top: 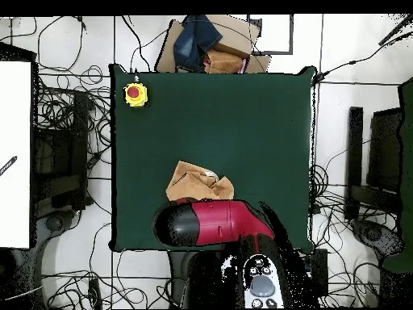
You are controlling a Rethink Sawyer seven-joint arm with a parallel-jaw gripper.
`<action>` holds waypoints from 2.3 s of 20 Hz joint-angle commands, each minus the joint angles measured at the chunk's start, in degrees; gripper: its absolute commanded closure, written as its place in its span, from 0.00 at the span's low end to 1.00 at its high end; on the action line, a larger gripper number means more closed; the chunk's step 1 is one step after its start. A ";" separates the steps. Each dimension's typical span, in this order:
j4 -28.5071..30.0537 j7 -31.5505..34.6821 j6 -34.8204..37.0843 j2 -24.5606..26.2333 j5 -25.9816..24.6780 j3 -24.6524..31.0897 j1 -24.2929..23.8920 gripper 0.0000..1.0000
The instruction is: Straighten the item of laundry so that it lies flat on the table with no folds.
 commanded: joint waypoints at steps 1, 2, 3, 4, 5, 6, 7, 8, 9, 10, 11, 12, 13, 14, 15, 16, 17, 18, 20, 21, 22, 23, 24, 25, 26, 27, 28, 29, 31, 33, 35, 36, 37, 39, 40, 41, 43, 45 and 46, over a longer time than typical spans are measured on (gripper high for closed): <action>2.01 6.02 -4.05 1.15 -0.45 3.30 0.68 0.00; 2.01 6.37 -4.62 1.64 -0.52 3.18 0.72 0.00; 1.88 6.45 -5.09 2.20 -0.64 3.17 0.69 0.00; 1.57 7.03 -5.62 3.15 -0.68 2.85 0.86 0.00; 0.52 8.00 -6.82 5.42 -1.19 1.99 1.39 0.00; -0.54 8.97 -8.03 7.70 -1.70 1.13 1.92 0.00; -1.92 9.65 -10.13 11.17 -2.72 0.17 2.52 0.00; -3.01 9.87 -12.44 13.94 -3.49 -0.67 2.92 0.00; -4.09 10.09 -14.74 16.72 -4.25 -1.50 3.31 0.00; -5.18 10.30 -17.05 19.49 -5.02 -2.34 3.71 0.00; -6.20 10.98 -18.86 21.28 -4.81 -3.13 4.18 0.00; -6.95 11.22 -20.14 22.74 -4.75 -3.79 4.57 0.00; -7.36 11.06 -21.55 23.99 -4.87 -4.37 4.94 0.00; -7.78 10.89 -22.96 25.24 -4.98 -4.96 5.31 0.00; -8.21 10.86 -24.06 26.21 -4.45 -5.44 5.66 0.00; -8.64 10.84 -25.16 27.19 -3.92 -5.93 6.01 0.00; -8.80 10.55 -26.12 27.96 -3.68 -6.46 6.43 0.00; -8.87 9.88 -26.58 28.32 -3.50 -6.69 6.64 0.00; -8.74 8.85 -28.08 29.04 -3.19 -6.70 6.51 0.00; -9.10 8.43 -29.00 29.66 -3.23 -7.24 6.86 0.00; -9.72 7.77 -29.39 29.93 -3.55 -8.57 8.06 0.00; -10.18 6.98 -29.47 29.75 -4.18 -10.16 9.58 0.00; -10.53 6.09 -29.00 29.23 -4.60 -11.25 10.74 0.00; -10.72 5.41 -28.36 28.83 -4.77 -11.60 11.18 0.00; -10.71 4.91 -28.02 28.50 -4.99 -11.39 10.96 0.00; -10.87 4.62 -28.09 28.41 -5.26 -11.05 10.55 0.00; -10.87 4.68 -28.52 28.41 -5.47 -10.98 10.41 0.00; -10.80 4.87 -28.82 28.45 -5.69 -11.17 10.65 0.00; -10.84 5.11 -28.94 28.45 -6.05 -11.65 11.17 0.00; -10.87 5.28 -28.38 28.25 -5.95 -11.52 11.35 0.00; -10.73 5.57 -24.31 27.56 -3.93 -9.46 10.02 0.00; -10.75 5.67 -21.71 27.20 -2.65 -8.32 9.22 0.00; -11.29 4.36 -19.00 26.61 -2.61 -7.78 9.08 0.00; -10.99 2.73 -15.46 24.34 -2.82 -7.23 9.36 0.00; -10.62 2.25 -13.97 23.02 -2.76 -6.93 9.39 0.00; -10.07 1.76 -12.25 21.53 -2.60 -6.39 8.91 0.00; -9.24 0.48 -8.27 18.69 -2.14 -4.72 7.70 0.00; -8.90 0.09 -5.93 16.93 -1.93 -3.64 6.76 0.00; -8.78 0.16 -5.22 16.33 -1.89 -3.25 6.31 0.00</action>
